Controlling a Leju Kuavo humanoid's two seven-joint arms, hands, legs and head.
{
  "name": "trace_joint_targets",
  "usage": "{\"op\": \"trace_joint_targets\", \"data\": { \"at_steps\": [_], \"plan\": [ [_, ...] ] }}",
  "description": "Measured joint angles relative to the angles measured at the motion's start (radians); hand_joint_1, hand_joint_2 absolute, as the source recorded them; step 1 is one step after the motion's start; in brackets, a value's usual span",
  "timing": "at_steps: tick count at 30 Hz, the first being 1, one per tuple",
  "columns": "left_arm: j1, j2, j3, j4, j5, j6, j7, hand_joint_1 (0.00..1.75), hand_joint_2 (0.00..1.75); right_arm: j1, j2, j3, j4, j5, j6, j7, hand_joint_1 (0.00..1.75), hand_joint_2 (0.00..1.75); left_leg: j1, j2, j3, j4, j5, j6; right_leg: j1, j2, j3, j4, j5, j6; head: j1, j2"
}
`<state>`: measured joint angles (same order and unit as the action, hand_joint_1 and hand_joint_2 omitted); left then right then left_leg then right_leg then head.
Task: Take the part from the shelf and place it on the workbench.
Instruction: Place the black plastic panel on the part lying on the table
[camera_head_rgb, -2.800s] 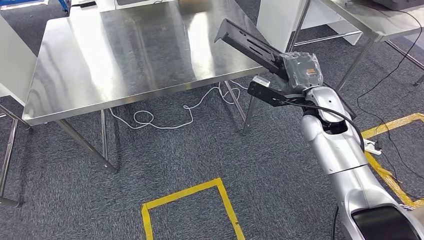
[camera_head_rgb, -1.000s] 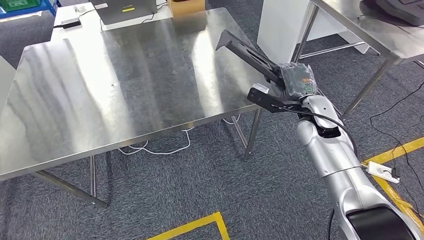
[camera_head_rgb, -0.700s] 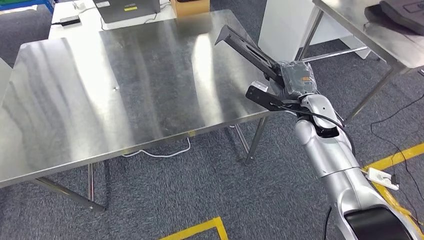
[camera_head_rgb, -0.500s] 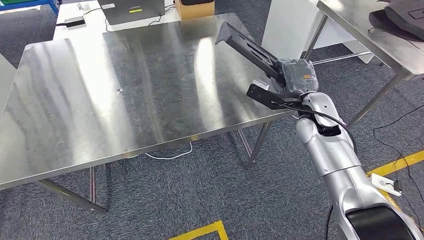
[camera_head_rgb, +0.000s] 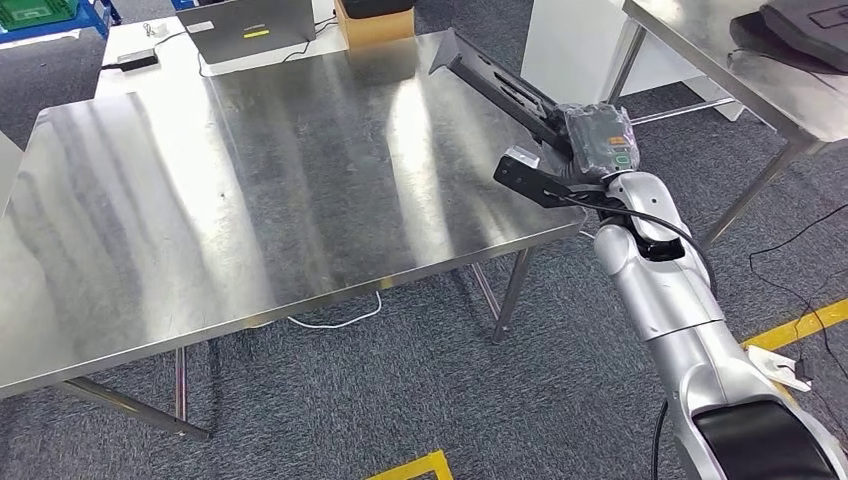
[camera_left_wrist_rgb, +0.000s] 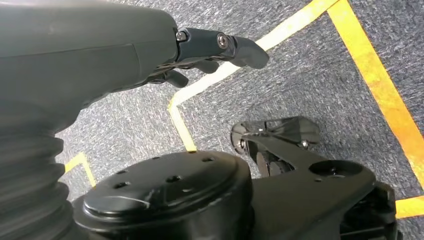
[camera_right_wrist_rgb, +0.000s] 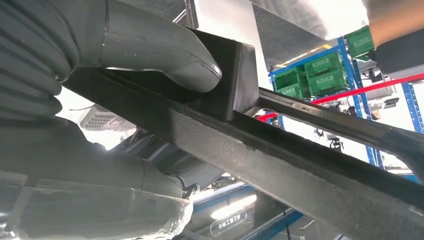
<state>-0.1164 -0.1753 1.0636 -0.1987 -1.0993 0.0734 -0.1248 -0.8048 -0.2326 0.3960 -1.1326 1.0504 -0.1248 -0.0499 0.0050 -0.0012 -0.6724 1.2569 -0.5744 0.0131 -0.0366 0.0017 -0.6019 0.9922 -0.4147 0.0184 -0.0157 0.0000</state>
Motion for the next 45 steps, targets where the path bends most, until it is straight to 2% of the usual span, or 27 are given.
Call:
{"op": "trace_joint_targets", "data": {
  "at_steps": [2, 3, 5, 8, 10, 12, 13, 14, 15, 17, 19, 20, 22, 24, 25, 28, 29, 30, 31, 33, 34, 36, 38, 40, 43, 44, 45],
  "plan": [
    [0.003, 0.001, 0.0, 0.0, 0.0, 0.001, 0.003, 0.0, 1.75, -0.001, 0.001, 0.0, 0.0, -0.001, -0.001, 0.0, 1.75, 1.75, 0.004, 0.0, 0.057, -0.134, 0.079, 0.003, 0.0, 0.002, 0.006, -0.001, -0.002, 0.002, 0.0, 0.0],
    [0.006, 0.001, 0.0, 0.0, 0.0, 0.002, 0.004, 0.0, 1.75, -0.003, 0.002, 0.001, 0.0, 0.0, -0.003, 0.001, 1.75, 1.75, 0.003, 0.0, 0.083, -0.195, 0.104, 0.006, 0.002, 0.002, 0.007, -0.001, -0.003, 0.004, 0.001, 0.0],
    [0.01, 0.001, 0.001, 0.0, 0.0, 0.002, 0.006, 0.0, 1.75, -0.006, 0.002, 0.002, 0.002, 0.015, -0.007, 0.01, 1.75, 1.75, -0.001, 0.0, 0.105, -0.251, 0.113, 0.014, 0.006, 0.002, 0.003, -0.002, -0.001, 0.011, 0.002, 0.0],
    [0.011, 0.001, 0.002, 0.0, 0.0, 0.002, 0.005, 0.0, 1.75, -0.01, 0.004, 0.009, 0.009, 0.07, -0.025, 0.044, 1.75, 1.75, -0.004, -0.001, 0.108, -0.267, 0.118, 0.036, 0.01, -0.001, -0.003, 0.001, -0.002, 0.029, 0.003, 0.0],
    [0.011, 0.0, 0.002, 0.0, 0.0, 0.0, 0.005, 0.0, 1.75, -0.016, 0.006, 0.016, 0.016, 0.109, -0.047, 0.066, 1.75, 1.75, -0.003, -0.004, 0.114, -0.276, 0.128, 0.051, 0.014, -0.002, -0.036, 0.072, -0.038, 0.026, 0.005, 0.0],
    [0.012, -0.002, 0.003, 0.0, -0.001, -0.001, 0.005, 0.0, 1.75, -0.021, 0.009, 0.022, 0.027, 0.144, -0.062, 0.081, 1.75, 1.75, -0.007, -0.008, 0.113, -0.276, 0.129, 0.057, 0.014, -0.002, -0.105, 0.219, -0.098, 0.016, 0.008, 0.0],
    [0.012, -0.002, 0.003, 0.0, -0.002, -0.001, 0.005, 0.0, 1.75, -0.021, 0.01, 0.024, 0.033, 0.159, -0.066, 0.087, 1.75, 1.75, -0.01, -0.012, 0.113, -0.276, 0.13, 0.058, 0.014, -0.002, -0.134, 0.28, -0.117, 0.015, 0.009, 0.0],
    [0.012, -0.002, 0.003, 0.0, -0.004, -0.001, 0.005, 0.0, 1.75, -0.021, 0.012, 0.026, 0.039, 0.171, -0.067, 0.091, 1.75, 1.75, -0.013, -0.018, 0.113, -0.276, 0.13, 0.058, 0.015, -0.002, -0.146, 0.305, -0.12, 0.019, 0.01, 0.0],
    [0.011, -0.003, 0.003, 0.0, -0.005, -0.002, 0.005, 0.0, 1.75, -0.021, 0.013, 0.027, 0.044, 0.18, -0.067, 0.093, 1.75, 1.75, -0.015, -0.024, 0.114, -0.276, 0.13, 0.058, 0.015, -0.002, -0.137, 0.287, -0.107, 0.024, 0.01, 0.0],
    [0.011, -0.004, 0.003, 0.0, -0.008, -0.002, 0.005, 0.0, 1.75, -0.024, 0.014, 0.027, 0.053, 0.195, -0.066, 0.094, 1.75, 1.75, -0.019, -0.038, 0.118, -0.274, 0.129, 0.057, 0.015, 0.009, -0.065, 0.144, -0.05, 0.033, 0.01, 0.0],
    [0.01, -0.004, 0.003, 0.0, -0.01, -0.002, 0.004, 0.0, 1.75, -0.029, 0.016, 0.026, 0.06, 0.207, -0.067, 0.094, 1.75, 1.75, -0.025, -0.05, 0.114, -0.271, 0.126, 0.053, 0.016, 0.023, -0.001, 0.022, -0.013, 0.029, 0.008, 0.0],
    [0.01, -0.004, 0.003, 0.0, -0.011, -0.002, 0.004, 0.0, 1.75, -0.031, 0.016, 0.025, 0.064, 0.212, -0.067, 0.094, 1.75, 1.75, -0.026, -0.055, 0.111, -0.27, 0.126, 0.051, 0.018, 0.026, 0.011, 0.0, -0.009, 0.023, 0.007, 0.0],
    [0.01, -0.003, 0.003, 0.0, -0.011, -0.002, 0.003, 0.0, 1.75, -0.033, 0.018, 0.025, 0.07, 0.217, -0.067, 0.094, 1.75, 1.75, -0.024, -0.062, 0.106, -0.27, 0.125, 0.045, 0.016, 0.016, 0.013, -0.004, -0.008, 0.013, 0.006, 0.0],
    [0.01, -0.001, 0.003, 0.0, -0.011, -0.001, 0.002, 0.0, 1.75, -0.037, 0.023, 0.025, 0.073, 0.22, -0.067, 0.094, 1.75, 1.75, -0.023, -0.054, 0.097, -0.245, 0.107, 0.033, 0.01, 0.006, 0.019, -0.008, -0.008, 0.003, 0.004, 0.0],
    [0.009, 0.001, 0.003, 0.0, -0.011, -0.001, 0.001, 0.0, 1.75, -0.039, 0.025, 0.025, 0.075, 0.222, -0.067, 0.094, 1.75, 1.75, -0.021, -0.042, 0.08, -0.204, 0.082, 0.024, 0.005, 0.0, 0.022, -0.01, -0.009, -0.002, 0.002, 0.0],
    [0.0, 0.002, 0.004, -0.001, -0.01, -0.002, -0.002, 0.0, 1.75, -0.041, 0.029, 0.026, 0.083, 0.242, -0.067, 0.103, 1.75, 1.75, -0.011, -0.007, -0.005, -0.015, -0.004, 0.002, 0.005, -0.019, 0.026, -0.01, -0.013, -0.012, -0.002, 0.0],
    [-0.004, 0.003, 0.005, -0.001, -0.01, -0.001, -0.003, 0.0, 1.75, -0.039, 0.031, 0.026, 0.086, 0.254, -0.067, 0.109, 1.75, 1.75, -0.008, -0.003, -0.021, 0.019, -0.009, -0.002, 0.005, -0.026, 0.027, -0.01, -0.013, -0.012, -0.002, 0.0],
    [-0.006, 0.003, 0.005, -0.001, -0.011, 0.0, -0.002, 0.0, 1.75, -0.038, 0.034, 0.026, 0.09, 0.268, -0.067, 0.116, 1.75, 1.75, -0.005, -0.001, -0.019, 0.014, 0.005, -0.004, 0.005, -0.032, 0.027, -0.01, -0.014, -0.012, -0.002, 0.0],
    [-0.006, 0.003, 0.006, -0.001, -0.012, 0.001, -0.001, 0.0, 1.75, -0.038, 0.038, 0.027, 0.094, 0.284, -0.067, 0.124, 1.75, 1.75, -0.002, 0.004, 0.002, -0.031, 0.037, -0.003, 0.005, -0.037, 0.028, -0.01, -0.015, -0.011, -0.002, 0.0],
    [-0.002, 0.004, 0.006, -0.001, -0.014, 0.004, 0.003, 0.0, 1.75, -0.042, 0.045, 0.027, 0.102, 0.315, -0.068, 0.136, 1.75, 1.75, -0.003, 0.032, 0.066, -0.17, 0.105, 0.002, 0.008, -0.047, 0.031, -0.01, -0.017, -0.006, -0.002, 0.0],
    [0.001, 0.005, 0.006, -0.001, -0.016, 0.004, 0.005, 0.0, 1.75, -0.046, 0.047, 0.027, 0.107, 0.332, -0.068, 0.141, 1.75, 1.75, -0.006, 0.046, 0.088, -0.223, 0.121, 0.007, 0.012, -0.052, 0.031, -0.009, -0.018, -0.004, -0.002, 0.0],
    [0.005, 0.005, 0.006, -0.001, -0.016, 0.005, 0.005, 0.0, 1.75, -0.055, 0.051, 0.027, 0.123, 0.359, -0.07, 0.147, 1.75, 1.75, -0.013, 0.056, 0.098, -0.26, 0.12, 0.018, 0.02, -0.067, 0.028, -0.01, -0.019, 0.003, -0.001, 0.0],
    [0.007, 0.005, 0.007, -0.001, -0.017, 0.005, 0.003, 0.0, 1.75, -0.06, 0.055, 0.026, 0.137, 0.374, -0.071, 0.15, 1.75, 1.75, -0.013, 0.04, 0.099, -0.268, 0.124, 0.034, 0.024, -0.078, 0.027, -0.009, -0.022, 0.014, -0.001, 0.0],
    [0.007, 0.003, 0.007, -0.001, -0.017, 0.005, 0.003, 0.0, 1.75, -0.064, 0.06, 0.026, 0.146, 0.379, -0.073, 0.152, 1.75, 1.75, -0.009, 0.023, 0.105, -0.277, 0.133, 0.049, 0.024, -0.052, 0.006, 0.041, -0.049, 0.014, 0.001, 0.0],
    [0.006, 0.002, 0.007, -0.001, -0.016, 0.005, 0.002, 0.0, 1.75, -0.066, 0.06, 0.026, 0.163, 0.384, -0.075, 0.153, 1.75, 1.75, -0.008, -0.006, 0.108, -0.279, 0.136, 0.058, 0.021, -0.012, -0.098, 0.251, -0.128, 0.003, 0.007, 0.0],
    [0.006, 0.002, 0.007, -0.001, -0.016, 0.005, 0.002, 0.0, 1.75, -0.065, 0.06, 0.025, 0.17, 0.387, -0.075, 0.153, 1.75, 1.75, -0.008, -0.018, 0.108, -0.278, 0.136, 0.058, 0.021, -0.009, -0.126, 0.299, -0.138, 0.005, 0.008, 0.0],
    [0.006, 0.002, 0.008, -0.001, -0.015, 0.005, 0.001, 0.0, 1.75, -0.064, 0.06, 0.025, 0.176, 0.391, -0.076, 0.154, 1.75, 1.75, -0.008, -0.03, 0.11, -0.278, 0.135, 0.058, 0.021, -0.007, -0.136, 0.306, -0.13, 0.012, 0.009, 0.0]
  ]
}}
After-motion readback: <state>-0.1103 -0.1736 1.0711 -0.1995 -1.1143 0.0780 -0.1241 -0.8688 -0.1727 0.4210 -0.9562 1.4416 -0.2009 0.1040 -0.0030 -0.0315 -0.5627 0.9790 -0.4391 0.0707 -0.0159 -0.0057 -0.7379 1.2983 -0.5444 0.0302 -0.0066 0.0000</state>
